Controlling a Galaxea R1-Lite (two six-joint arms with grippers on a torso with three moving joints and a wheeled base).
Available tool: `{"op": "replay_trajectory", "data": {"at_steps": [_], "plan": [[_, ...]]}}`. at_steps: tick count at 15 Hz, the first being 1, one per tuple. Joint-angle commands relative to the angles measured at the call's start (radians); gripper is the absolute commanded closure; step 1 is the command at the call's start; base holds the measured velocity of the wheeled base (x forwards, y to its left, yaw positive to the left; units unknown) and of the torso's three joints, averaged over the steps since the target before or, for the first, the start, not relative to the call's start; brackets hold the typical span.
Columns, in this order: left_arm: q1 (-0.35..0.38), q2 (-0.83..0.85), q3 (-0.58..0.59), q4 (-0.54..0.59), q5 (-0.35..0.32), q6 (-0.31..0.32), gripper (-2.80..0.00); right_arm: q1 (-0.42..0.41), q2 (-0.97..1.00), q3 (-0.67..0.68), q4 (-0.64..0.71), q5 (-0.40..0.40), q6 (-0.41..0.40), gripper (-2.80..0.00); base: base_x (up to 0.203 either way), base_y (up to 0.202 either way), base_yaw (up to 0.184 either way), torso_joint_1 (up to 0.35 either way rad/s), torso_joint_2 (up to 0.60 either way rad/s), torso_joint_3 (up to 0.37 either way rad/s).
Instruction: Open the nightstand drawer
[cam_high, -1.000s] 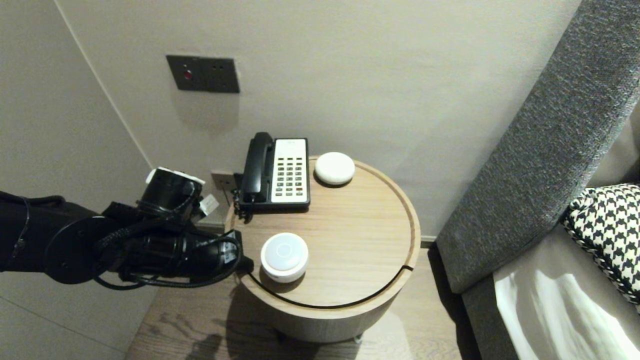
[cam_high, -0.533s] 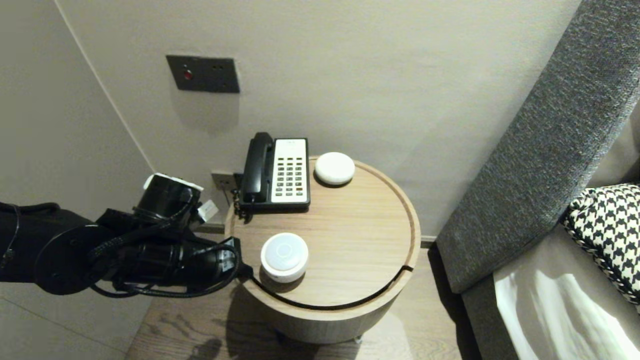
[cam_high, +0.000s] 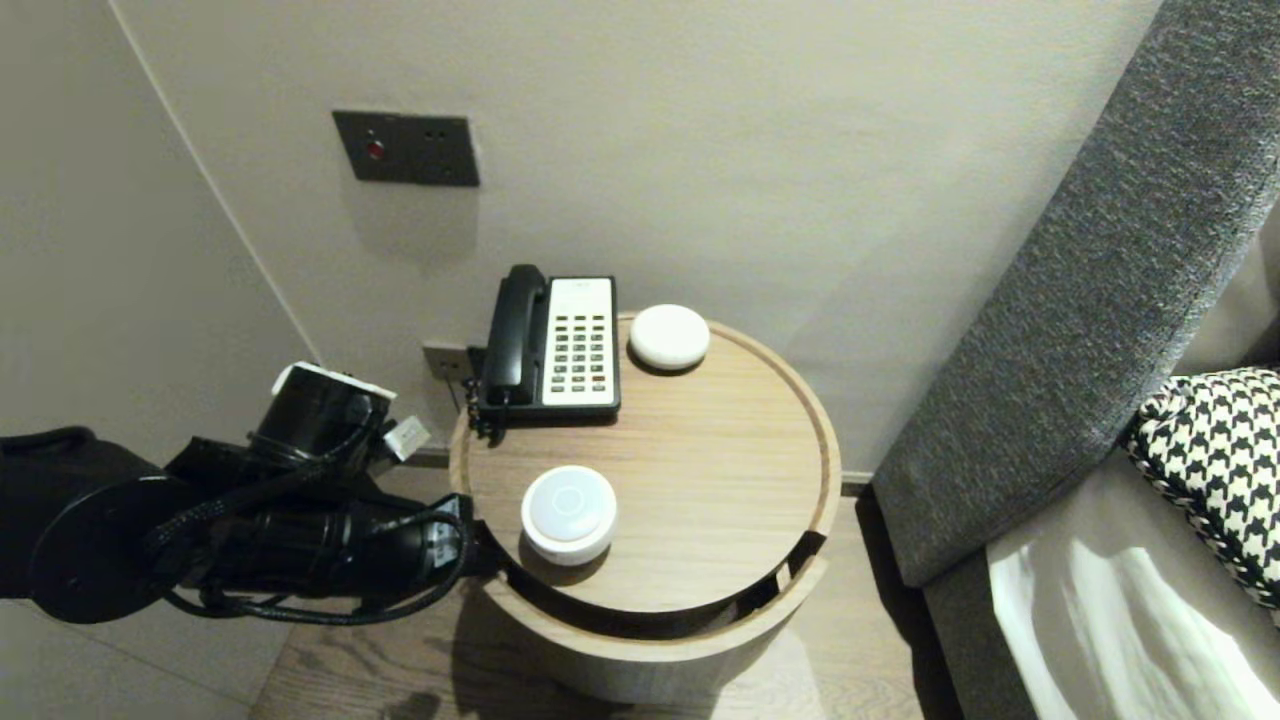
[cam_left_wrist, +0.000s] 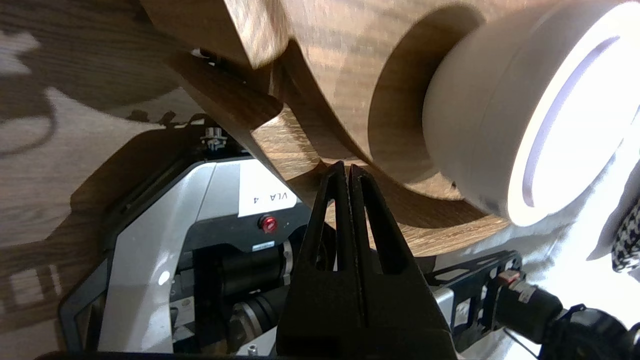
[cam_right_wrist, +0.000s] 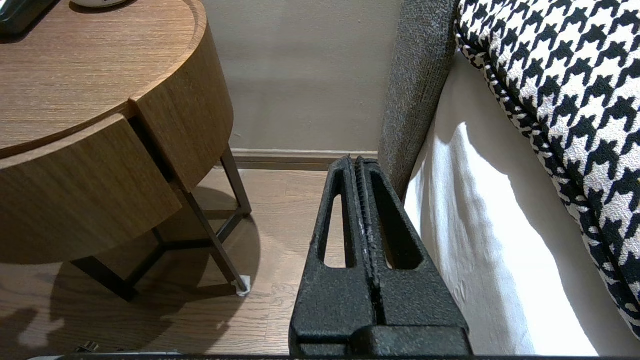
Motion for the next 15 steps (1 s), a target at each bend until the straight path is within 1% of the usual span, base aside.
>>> {"op": "replay_trajectory", "data": {"at_steps": [1,8,15], "plan": [[-0.008,-0.010,0.023,-0.016,0.000,-0.004,0.00,0.000,0.001,0.040,-0.001,0.000,0.000,0.00,0.000,0.000,0.000,0.000,0.00,0.000],[-0.030,-0.035,0.083,-0.031,-0.001,-0.003,0.00,0.000,0.001,0.040,-0.001,0.000,0.000,0.00,0.000,0.000,0.000,0.000,0.00,0.000],[-0.089,-0.107,0.171,-0.031,-0.001,0.000,0.00,0.000,0.001,0.040,-0.001,0.000,0.000,0.00,0.000,0.000,0.000,0.000,0.00,0.000]]}}
